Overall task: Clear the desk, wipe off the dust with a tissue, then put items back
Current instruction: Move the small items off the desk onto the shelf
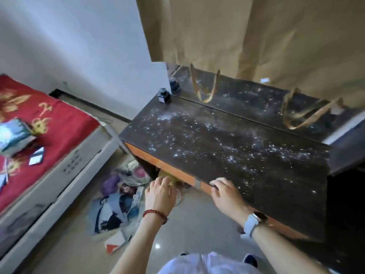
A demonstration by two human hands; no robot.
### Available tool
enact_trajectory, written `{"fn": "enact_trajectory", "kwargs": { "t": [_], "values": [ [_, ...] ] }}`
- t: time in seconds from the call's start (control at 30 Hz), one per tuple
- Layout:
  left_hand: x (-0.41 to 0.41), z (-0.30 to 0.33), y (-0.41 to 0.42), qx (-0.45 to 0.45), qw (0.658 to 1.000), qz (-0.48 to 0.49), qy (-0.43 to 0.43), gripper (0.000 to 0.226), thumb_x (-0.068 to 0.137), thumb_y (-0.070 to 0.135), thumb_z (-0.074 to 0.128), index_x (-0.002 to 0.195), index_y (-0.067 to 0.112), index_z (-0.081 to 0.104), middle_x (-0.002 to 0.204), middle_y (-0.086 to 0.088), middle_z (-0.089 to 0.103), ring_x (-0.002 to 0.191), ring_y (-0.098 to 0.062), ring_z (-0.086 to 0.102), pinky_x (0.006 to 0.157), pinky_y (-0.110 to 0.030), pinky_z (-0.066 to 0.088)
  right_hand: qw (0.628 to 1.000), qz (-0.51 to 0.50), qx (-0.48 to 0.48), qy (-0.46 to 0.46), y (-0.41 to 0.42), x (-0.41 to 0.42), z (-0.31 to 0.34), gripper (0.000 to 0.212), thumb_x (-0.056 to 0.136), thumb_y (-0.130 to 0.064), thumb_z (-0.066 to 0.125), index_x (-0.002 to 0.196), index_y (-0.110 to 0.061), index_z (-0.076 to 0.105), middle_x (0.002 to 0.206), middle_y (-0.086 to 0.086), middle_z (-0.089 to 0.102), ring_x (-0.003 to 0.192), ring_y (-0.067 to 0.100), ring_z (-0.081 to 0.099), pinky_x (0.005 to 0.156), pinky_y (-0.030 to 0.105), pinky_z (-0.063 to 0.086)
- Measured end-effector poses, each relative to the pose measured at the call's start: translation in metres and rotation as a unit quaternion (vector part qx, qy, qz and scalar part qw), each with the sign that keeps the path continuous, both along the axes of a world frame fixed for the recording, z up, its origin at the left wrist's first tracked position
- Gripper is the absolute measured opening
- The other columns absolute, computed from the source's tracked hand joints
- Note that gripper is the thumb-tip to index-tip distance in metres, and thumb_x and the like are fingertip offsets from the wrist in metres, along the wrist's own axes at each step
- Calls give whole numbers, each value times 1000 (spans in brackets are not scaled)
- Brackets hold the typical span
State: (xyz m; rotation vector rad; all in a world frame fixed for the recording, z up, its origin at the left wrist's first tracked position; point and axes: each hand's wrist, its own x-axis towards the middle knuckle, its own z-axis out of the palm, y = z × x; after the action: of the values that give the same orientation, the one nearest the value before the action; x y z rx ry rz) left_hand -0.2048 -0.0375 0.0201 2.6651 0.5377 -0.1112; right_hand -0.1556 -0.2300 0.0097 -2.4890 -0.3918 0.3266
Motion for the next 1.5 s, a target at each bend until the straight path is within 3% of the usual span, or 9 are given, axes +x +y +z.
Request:
{"fn": "enact_trajectory", "kwargs": {
  "t": [0.13,0.3,0.6,0.87,1.03,1.1,1.27,1.4,1.5],
  "values": [
    [-21,-5,83,5,998,62,-7,31,91,26,44,120,18,53,124,-6,54,117,-26,48,94,-38,38,997,62,-32,30,84,6,-5,29,90,-20,42,111,-11,60,115,9,59,109,30,51,94,37,40],
    [-6,-21,134,-21,995,93,20,33,92,27,43,124,20,50,126,-4,53,119,-23,47,96,-36,38,991,103,-49,66,147,42,-9,27,92,-17,40,114,-13,57,118,7,57,112,26,49,96,39,40],
    [136,-35,197,-14,999,42,32,36,90,24,42,126,16,47,130,-5,49,120,-26,43,96,-39,39,996,58,-20,69,217,182,-19,32,92,-12,42,122,-8,51,125,12,54,118,27,48,99,35,38],
    [247,-45,239,42,988,-53,139,71,88,50,42,145,28,3,156,-7,-4,143,-29,-7,115,-49,4,997,47,-66,-17,280,333,-11,48,91,-15,47,136,-7,32,140,14,35,126,30,34,100,41,36],
    [257,-72,248,50,980,-81,175,76,86,61,33,143,32,-7,155,-6,-15,140,-27,-21,115,-53,-8,992,41,-107,-48,316,390,-24,58,87,-18,54,137,-10,25,146,18,22,132,34,25,99,45,39],
    [254,-79,249,42,981,-77,174,75,86,63,28,143,33,-11,154,-5,-19,134,-22,-30,113,-51,-13,991,51,-117,-34,325,402,-33,62,87,-17,56,139,-11,22,147,19,18,135,36,20,101,46,37],
    [253,-87,252,45,980,-76,176,77,76,71,7,141,35,-14,154,-2,-21,130,-19,-35,112,-50,-15,991,41,-123,-40,330,406,-42,46,84,-9,58,124,-12,35,127,23,36,110,39,41,89,43,42],
    [253,-88,252,24,980,-72,183,72,86,65,20,142,34,-14,153,-3,-23,133,-21,-32,113,-51,-14,991,66,-110,-41,322,383,-39,41,84,-14,59,120,-12,39,123,21,43,108,38,43,90,43,42],
    [254,-86,252,12,979,-78,186,72,87,64,21,142,33,-13,152,-3,-25,138,-25,-27,112,-51,-14,998,16,-56,-30,310,347,-30,50,83,-17,61,127,-17,38,126,15,44,112,33,43,92,42,44]
  ]
}}
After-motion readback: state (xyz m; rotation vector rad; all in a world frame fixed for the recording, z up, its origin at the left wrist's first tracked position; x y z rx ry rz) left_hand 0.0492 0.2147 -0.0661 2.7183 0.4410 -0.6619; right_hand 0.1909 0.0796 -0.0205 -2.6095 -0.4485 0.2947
